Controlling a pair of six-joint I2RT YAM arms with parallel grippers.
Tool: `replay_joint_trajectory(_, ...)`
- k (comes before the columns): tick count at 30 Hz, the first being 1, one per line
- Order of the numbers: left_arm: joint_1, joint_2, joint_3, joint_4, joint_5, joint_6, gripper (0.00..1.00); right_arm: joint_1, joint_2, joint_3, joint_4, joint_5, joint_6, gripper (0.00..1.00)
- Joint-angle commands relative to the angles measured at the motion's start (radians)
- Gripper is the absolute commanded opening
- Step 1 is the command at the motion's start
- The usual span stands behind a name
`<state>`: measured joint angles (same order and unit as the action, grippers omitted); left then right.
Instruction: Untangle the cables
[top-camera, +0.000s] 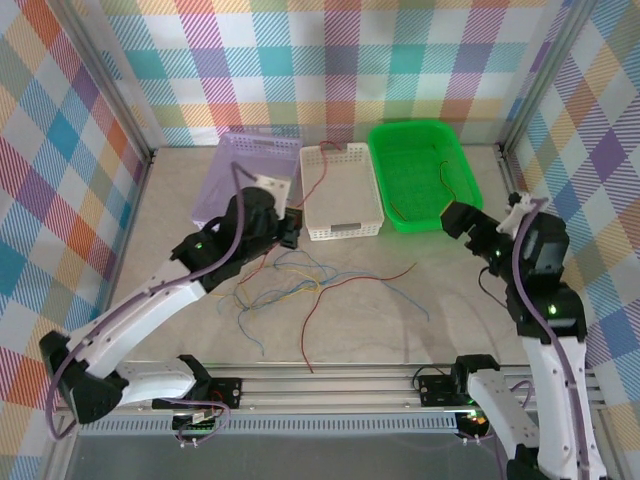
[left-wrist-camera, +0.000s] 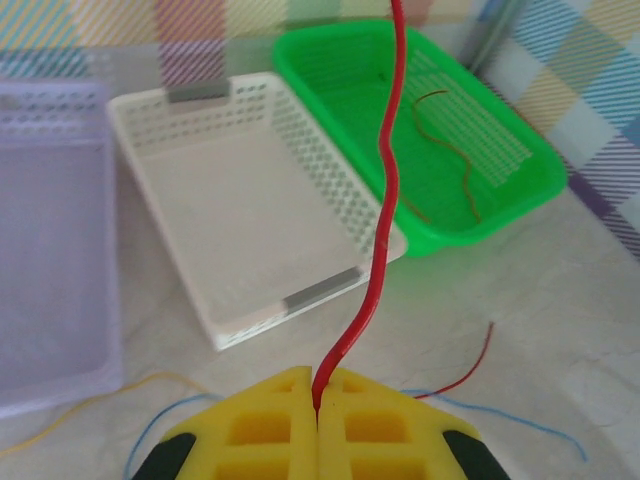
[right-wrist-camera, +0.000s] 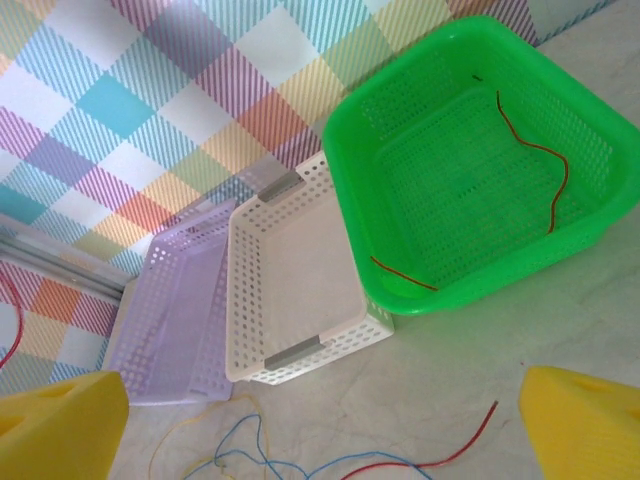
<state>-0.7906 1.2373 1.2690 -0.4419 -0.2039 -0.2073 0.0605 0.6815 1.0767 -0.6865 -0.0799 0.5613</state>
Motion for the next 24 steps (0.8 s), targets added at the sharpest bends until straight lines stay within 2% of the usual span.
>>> replay_joint_trajectory(1,-0.078,0.123,0.147,-0.041,-0.058,0.035,0.0,0.009,-0.088,-0.057,-0.08,0.014,-0.01,1.0)
replay_joint_trajectory(6,-0.129,0.329,0.372,-0.046,-0.031,0.027,0.0,0.024,-0.195,-0.115,-0.139,0.093,-0.048,1.0)
replay_joint_trajectory(15,-0.141,0.659,0.751,-0.034,0.067,-0.034,0.0,0.051,-0.315,-0.151,-0.238,0.16,-0.075,1.0)
replay_joint_trajectory(24,-0.148,0.931,1.073,-0.062,0.116,-0.071,0.0,0.101,-0.438,-0.21,-0.272,0.254,-0.118,1.0)
